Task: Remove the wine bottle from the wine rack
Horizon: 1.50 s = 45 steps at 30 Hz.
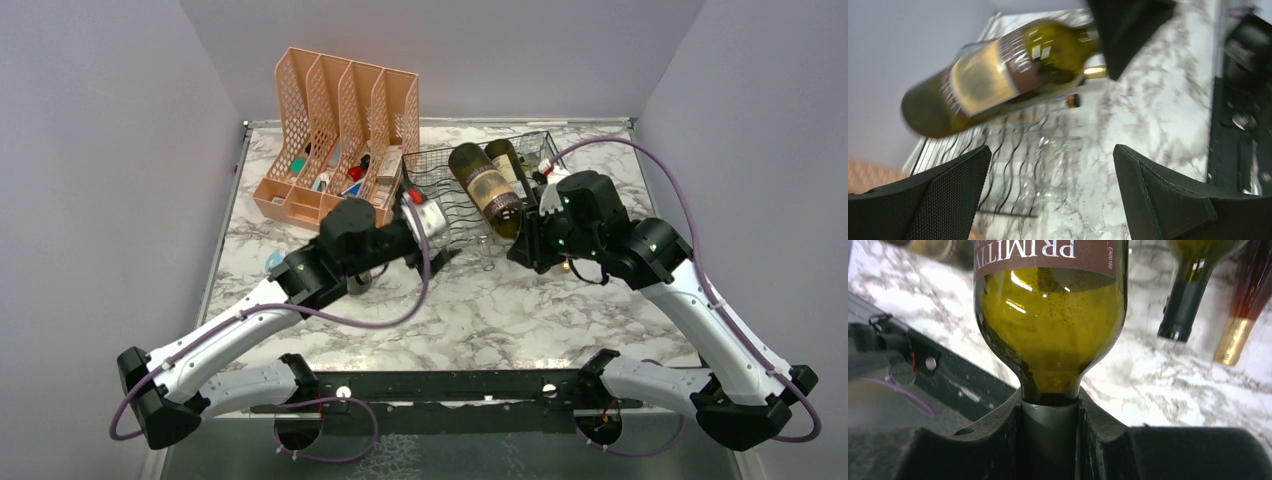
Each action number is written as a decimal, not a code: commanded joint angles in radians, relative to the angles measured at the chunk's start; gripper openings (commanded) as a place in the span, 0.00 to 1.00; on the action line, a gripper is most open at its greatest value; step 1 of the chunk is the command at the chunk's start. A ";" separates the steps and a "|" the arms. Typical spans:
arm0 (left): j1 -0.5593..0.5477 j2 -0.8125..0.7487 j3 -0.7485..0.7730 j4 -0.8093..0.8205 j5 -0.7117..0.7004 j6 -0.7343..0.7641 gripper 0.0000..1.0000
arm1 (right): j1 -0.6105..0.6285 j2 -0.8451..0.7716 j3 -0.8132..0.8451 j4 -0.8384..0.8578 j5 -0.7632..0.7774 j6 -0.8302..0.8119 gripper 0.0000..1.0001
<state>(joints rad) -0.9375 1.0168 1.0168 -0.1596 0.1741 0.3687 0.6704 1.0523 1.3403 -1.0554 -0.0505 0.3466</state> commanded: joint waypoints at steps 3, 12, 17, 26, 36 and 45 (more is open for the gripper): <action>-0.231 -0.003 -0.114 0.152 -0.169 0.471 0.99 | 0.004 -0.051 0.066 -0.117 -0.167 -0.029 0.01; -0.267 0.194 -0.134 0.375 -0.196 0.681 0.99 | 0.005 -0.054 0.036 -0.155 -0.374 -0.040 0.01; -0.266 0.271 -0.113 0.475 -0.208 0.674 0.96 | 0.005 -0.052 0.023 -0.166 -0.398 -0.050 0.01; -0.274 0.240 -0.142 0.521 -0.330 0.381 0.31 | 0.004 -0.075 0.015 -0.106 -0.339 -0.028 0.50; -0.276 -0.077 -0.469 0.638 -0.496 -0.145 0.24 | 0.004 -0.081 0.178 0.092 0.114 0.014 1.00; -0.274 -0.225 -0.715 0.907 -0.619 -0.283 0.24 | 0.004 0.012 -0.003 0.355 0.357 -0.042 0.99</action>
<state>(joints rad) -1.2125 0.8238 0.3668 0.4786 -0.3588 0.1768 0.6724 1.0218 1.4170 -0.8562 0.1604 0.3378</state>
